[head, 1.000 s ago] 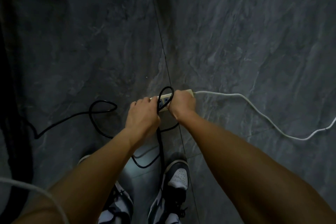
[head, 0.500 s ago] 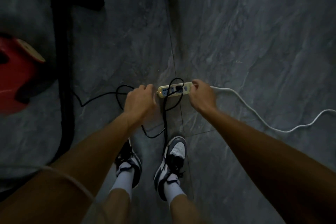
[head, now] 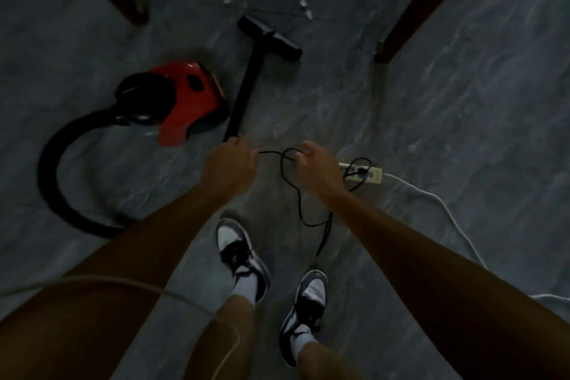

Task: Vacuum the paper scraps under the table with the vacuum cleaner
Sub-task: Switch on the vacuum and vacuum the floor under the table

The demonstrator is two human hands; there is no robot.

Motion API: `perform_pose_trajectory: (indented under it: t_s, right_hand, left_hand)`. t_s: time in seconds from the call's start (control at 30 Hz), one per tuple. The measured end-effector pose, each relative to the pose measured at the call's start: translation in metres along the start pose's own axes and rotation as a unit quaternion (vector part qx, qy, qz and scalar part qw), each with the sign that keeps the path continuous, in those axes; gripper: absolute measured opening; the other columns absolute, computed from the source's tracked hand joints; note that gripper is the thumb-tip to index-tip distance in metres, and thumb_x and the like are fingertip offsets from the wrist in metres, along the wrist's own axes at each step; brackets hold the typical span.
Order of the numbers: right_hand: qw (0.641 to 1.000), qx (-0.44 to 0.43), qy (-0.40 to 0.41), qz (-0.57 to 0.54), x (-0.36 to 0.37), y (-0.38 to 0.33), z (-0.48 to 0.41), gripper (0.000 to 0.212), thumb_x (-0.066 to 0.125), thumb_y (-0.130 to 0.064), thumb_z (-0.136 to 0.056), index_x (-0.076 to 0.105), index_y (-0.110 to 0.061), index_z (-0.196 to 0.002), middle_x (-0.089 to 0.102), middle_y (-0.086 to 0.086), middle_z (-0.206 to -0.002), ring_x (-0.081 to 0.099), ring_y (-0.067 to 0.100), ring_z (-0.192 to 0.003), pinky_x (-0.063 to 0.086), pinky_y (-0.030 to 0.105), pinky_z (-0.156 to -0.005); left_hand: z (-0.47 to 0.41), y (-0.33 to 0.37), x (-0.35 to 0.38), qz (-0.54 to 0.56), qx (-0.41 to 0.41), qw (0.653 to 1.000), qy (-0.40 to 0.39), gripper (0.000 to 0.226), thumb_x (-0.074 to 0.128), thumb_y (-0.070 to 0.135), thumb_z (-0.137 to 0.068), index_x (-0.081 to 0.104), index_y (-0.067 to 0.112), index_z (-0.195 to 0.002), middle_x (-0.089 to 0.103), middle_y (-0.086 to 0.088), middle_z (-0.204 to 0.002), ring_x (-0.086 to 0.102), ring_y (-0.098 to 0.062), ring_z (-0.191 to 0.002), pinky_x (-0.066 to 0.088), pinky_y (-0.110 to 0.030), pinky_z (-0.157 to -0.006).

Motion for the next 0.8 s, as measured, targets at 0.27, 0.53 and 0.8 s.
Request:
perform_pose_trajectory:
  t_s: [0.27,0.53,0.8]
  right_hand:
    - [0.999,0.033,-0.023,0.029,0.073,-0.044,0.011,0.016,0.047,-0.022,-0.095,0.058,-0.02,-0.106,0.058,0.005,-0.103,0.055,0.018,-0.101,0.034,0.024,-0.08]
    - [0.994,0.09,0.009,0.058,0.157,-0.103,0.01,0.039,0.044,-0.026,-0.098,0.052,-0.013,-0.134,0.056,0.007,-0.136,0.052,0.025,-0.124,0.039,0.029,-0.096]
    - [0.994,0.099,0.02,0.05,0.206,-0.124,-0.024,0.036,0.042,-0.025,-0.097,0.055,-0.011,-0.128,0.061,0.01,-0.126,0.056,0.027,-0.117,0.042,0.029,-0.087]
  left_hand:
    - [0.03,-0.11,-0.054,0.009,-0.051,0.999,0.018,0.034,0.037,0.02,-0.1,0.056,-0.002,-0.118,0.059,-0.023,-0.12,0.056,-0.036,-0.107,0.041,-0.04,-0.089]
    - [0.011,-0.223,-0.088,0.004,0.015,1.0,0.0,0.035,0.043,0.023,-0.097,0.054,0.002,-0.123,0.059,-0.018,-0.116,0.058,-0.035,-0.103,0.043,-0.04,-0.085]
    - [-0.05,-0.238,-0.099,-0.095,0.086,0.992,-0.011,0.043,0.044,0.024,-0.095,0.045,0.004,-0.133,0.051,-0.023,-0.129,0.053,-0.04,-0.111,0.042,-0.046,-0.091]
Point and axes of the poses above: each hand's wrist, its own z-axis away from the middle knuckle, its own x-axis out of the palm, y = z × x, the point moved 3 cm from there along -z, towards the middle knuckle
